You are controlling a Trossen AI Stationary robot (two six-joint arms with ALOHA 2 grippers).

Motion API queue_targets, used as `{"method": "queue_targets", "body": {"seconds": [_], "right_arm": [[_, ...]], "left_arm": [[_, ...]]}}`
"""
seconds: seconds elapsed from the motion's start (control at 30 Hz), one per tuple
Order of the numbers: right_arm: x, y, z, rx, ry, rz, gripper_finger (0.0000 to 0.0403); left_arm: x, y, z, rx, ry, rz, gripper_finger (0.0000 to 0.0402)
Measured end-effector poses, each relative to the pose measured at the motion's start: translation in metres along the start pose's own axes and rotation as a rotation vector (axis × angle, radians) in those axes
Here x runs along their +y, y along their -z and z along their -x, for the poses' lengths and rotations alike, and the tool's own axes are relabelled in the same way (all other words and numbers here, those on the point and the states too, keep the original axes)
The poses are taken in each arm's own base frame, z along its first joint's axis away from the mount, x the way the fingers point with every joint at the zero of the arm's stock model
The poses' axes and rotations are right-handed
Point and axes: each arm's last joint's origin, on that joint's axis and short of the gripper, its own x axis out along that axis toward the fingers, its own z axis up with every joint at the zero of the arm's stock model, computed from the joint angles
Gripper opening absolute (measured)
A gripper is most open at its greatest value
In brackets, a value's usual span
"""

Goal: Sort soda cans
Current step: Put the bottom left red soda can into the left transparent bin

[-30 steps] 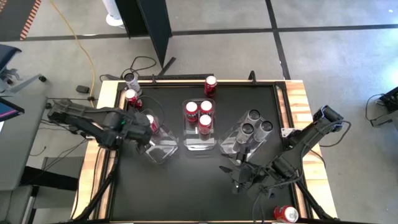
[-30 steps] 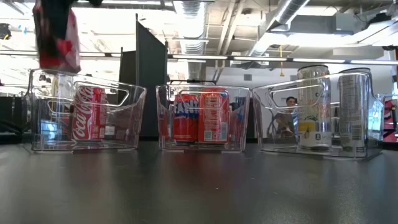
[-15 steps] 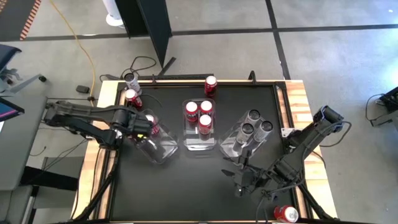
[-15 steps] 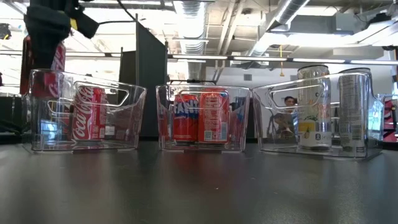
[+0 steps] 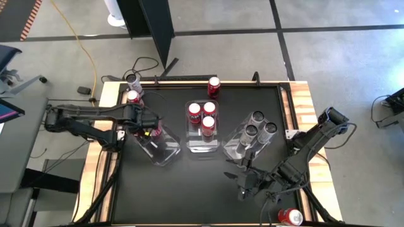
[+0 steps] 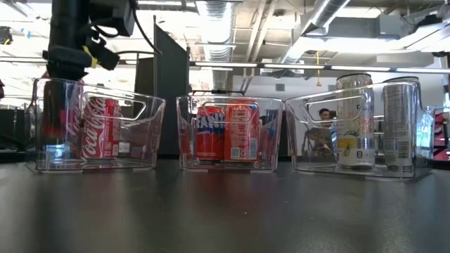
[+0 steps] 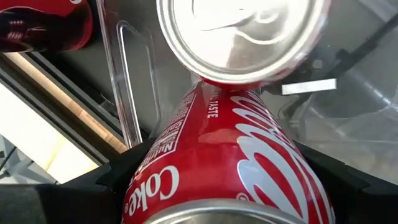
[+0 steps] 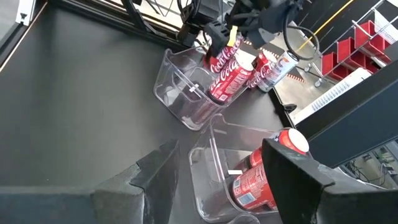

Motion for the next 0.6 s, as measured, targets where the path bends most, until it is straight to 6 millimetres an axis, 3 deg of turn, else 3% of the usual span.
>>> {"method": "queue_targets", "body": {"seconds": [0.6], "right_arm": [[0.0, -0.001, 0.0, -0.004, -0.001, -0.007, 0.0244]], "left_arm": [[0.0, 0.002, -0.041, 0.036, 0.053, -0.006, 0.0305]]}}
